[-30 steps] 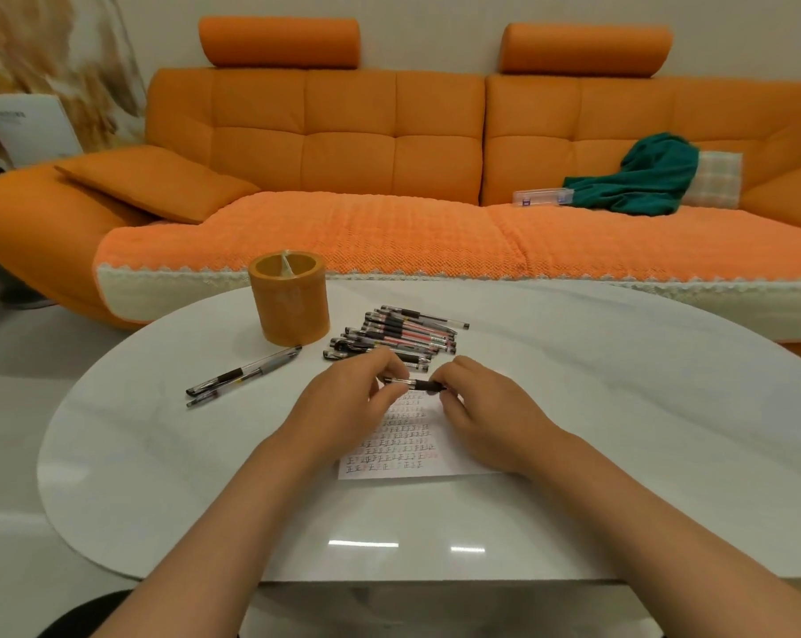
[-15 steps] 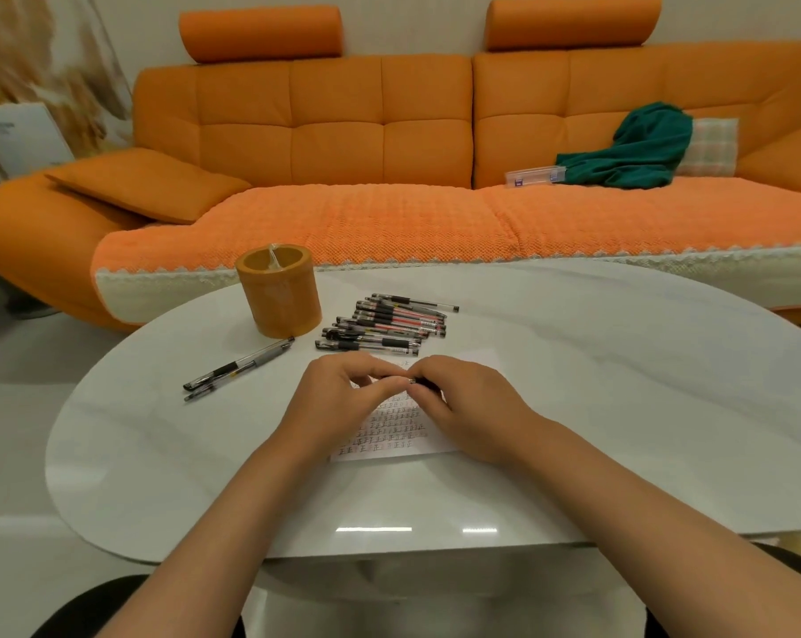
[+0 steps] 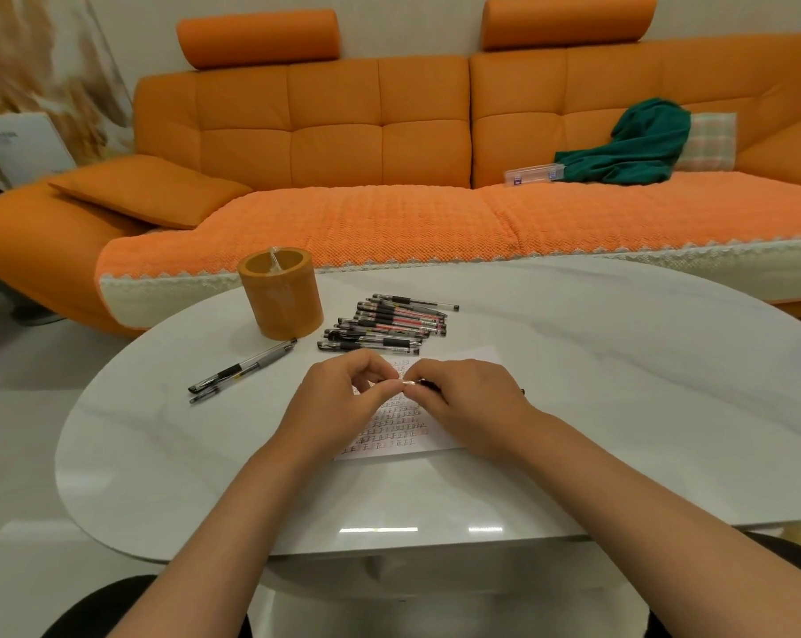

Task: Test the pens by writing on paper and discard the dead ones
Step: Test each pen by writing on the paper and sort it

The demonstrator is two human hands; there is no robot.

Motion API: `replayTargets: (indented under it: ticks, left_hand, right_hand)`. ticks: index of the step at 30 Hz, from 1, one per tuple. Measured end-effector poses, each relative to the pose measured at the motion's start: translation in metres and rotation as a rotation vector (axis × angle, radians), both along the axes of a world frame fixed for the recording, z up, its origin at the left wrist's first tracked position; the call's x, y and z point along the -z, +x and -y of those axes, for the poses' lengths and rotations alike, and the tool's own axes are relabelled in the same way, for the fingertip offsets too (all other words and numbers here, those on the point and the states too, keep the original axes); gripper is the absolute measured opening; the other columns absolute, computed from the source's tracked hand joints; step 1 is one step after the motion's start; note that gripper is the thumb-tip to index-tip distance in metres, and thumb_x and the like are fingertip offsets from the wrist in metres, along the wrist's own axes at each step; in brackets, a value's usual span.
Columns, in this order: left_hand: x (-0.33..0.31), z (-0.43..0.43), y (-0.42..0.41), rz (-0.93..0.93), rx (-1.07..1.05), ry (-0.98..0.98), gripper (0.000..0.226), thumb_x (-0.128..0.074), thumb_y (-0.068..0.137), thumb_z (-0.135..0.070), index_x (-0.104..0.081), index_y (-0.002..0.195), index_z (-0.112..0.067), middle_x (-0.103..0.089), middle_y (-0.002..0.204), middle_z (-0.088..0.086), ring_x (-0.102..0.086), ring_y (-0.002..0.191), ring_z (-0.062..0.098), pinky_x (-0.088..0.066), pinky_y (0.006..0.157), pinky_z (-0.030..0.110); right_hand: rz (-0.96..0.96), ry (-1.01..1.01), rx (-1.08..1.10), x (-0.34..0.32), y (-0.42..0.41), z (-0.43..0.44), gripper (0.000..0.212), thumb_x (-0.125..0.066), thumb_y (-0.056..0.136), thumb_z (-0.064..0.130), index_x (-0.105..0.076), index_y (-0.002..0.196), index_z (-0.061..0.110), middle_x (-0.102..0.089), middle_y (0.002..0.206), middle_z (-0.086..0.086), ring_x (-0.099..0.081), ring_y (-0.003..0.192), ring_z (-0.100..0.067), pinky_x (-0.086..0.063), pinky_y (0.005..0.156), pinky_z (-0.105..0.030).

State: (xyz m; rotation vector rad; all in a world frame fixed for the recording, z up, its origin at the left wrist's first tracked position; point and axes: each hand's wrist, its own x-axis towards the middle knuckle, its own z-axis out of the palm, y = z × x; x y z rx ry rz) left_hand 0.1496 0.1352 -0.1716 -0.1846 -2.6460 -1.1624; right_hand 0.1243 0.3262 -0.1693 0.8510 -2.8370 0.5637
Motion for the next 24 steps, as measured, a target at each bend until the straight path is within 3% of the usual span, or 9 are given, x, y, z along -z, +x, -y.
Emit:
replayTargets:
  ticks: [3, 6, 8, 10, 13, 17, 21, 24]
  left_hand:
    - [-0.003, 0.001, 0.001, 0.016, -0.028, -0.168, 0.006, -0.070, 0.090, -0.039, -0.066, 0.092, -0.035, -0.066, 0.087, -0.021, -0.061, 0.084, 0.001, -0.052, 0.073, 0.022]
    - [-0.005, 0.003, 0.001, 0.083, -0.076, -0.309, 0.006, -0.065, 0.092, -0.040, -0.062, 0.096, -0.036, -0.061, 0.092, -0.019, -0.058, 0.086, 0.004, -0.050, 0.072, 0.023]
    - [-0.004, 0.004, 0.001, 0.128, -0.095, -0.371, 0.007, -0.064, 0.092, -0.041, -0.060, 0.096, -0.037, -0.058, 0.094, -0.017, -0.056, 0.084, 0.005, -0.048, 0.071, 0.023]
    - [-0.003, 0.004, 0.001, 0.152, -0.102, -0.404, 0.009, -0.065, 0.092, -0.041, -0.059, 0.097, -0.037, -0.057, 0.098, -0.015, -0.055, 0.086, 0.005, -0.051, 0.076, 0.025]
    - [-0.003, 0.003, -0.001, 0.137, -0.068, -0.425, 0.019, -0.065, 0.092, -0.040, -0.059, 0.110, -0.037, -0.056, 0.115, -0.015, -0.052, 0.104, 0.006, -0.049, 0.091, 0.027]
    - [-0.002, 0.004, -0.003, 0.163, 0.045, -0.434, 0.047, -0.060, 0.093, -0.049, -0.049, 0.137, -0.039, -0.046, 0.145, -0.016, -0.037, 0.135, 0.008, -0.036, 0.112, 0.035]
    - [0.002, 0.004, -0.005, 0.243, 0.089, -0.528, 0.057, -0.053, 0.095, -0.055, -0.038, 0.148, -0.042, -0.033, 0.156, -0.015, -0.027, 0.142, 0.010, -0.025, 0.117, 0.037]
    - [0.004, 0.004, -0.007, 0.240, 0.064, -0.567, 0.059, -0.051, 0.095, -0.057, -0.035, 0.149, -0.042, -0.032, 0.156, -0.014, -0.027, 0.142, 0.011, -0.025, 0.115, 0.038]
  right_hand:
    - [0.028, 0.010, 0.018, 0.000, 0.004, -0.002, 0.034, -0.043, 0.102, 0.045, -0.045, 0.134, 0.035, -0.070, 0.108, 0.007, -0.064, 0.098, -0.020, -0.045, 0.074, -0.032]
    - [0.085, -0.056, -0.021, -0.001, 0.005, -0.006, 0.024, -0.037, 0.100, 0.018, -0.036, 0.119, 0.033, -0.058, 0.091, 0.004, -0.057, 0.078, -0.026, -0.046, 0.068, -0.040]
    - [0.080, -0.087, -0.056, -0.001, 0.003, -0.006, 0.027, -0.036, 0.098, 0.007, -0.037, 0.105, 0.034, -0.050, 0.095, 0.003, -0.052, 0.077, -0.027, -0.047, 0.069, -0.043]
    - [0.068, -0.133, -0.067, 0.002, -0.001, -0.007, 0.029, -0.038, 0.099, 0.006, -0.046, 0.101, 0.033, -0.050, 0.104, 0.003, -0.054, 0.084, -0.024, -0.048, 0.076, -0.041]
    - [0.077, -0.206, -0.073, 0.003, -0.004, -0.008, 0.038, -0.038, 0.100, 0.004, -0.062, 0.117, 0.029, -0.051, 0.116, 0.006, -0.051, 0.097, -0.009, -0.044, 0.085, -0.026]
    - [0.124, -0.261, -0.104, 0.001, -0.004, -0.009, 0.053, -0.034, 0.100, 0.000, -0.051, 0.142, 0.026, -0.046, 0.113, 0.005, -0.047, 0.099, -0.008, -0.038, 0.087, -0.019]
    - [0.110, -0.250, -0.114, 0.004, -0.006, -0.009, 0.057, -0.039, 0.100, -0.003, -0.042, 0.149, 0.026, -0.043, 0.111, 0.006, -0.046, 0.098, -0.010, -0.040, 0.087, -0.019]
    - [0.141, -0.317, -0.111, 0.005, -0.006, -0.008, 0.046, -0.047, 0.102, 0.007, -0.050, 0.142, 0.028, -0.045, 0.105, 0.011, -0.047, 0.091, 0.000, -0.038, 0.083, -0.013]
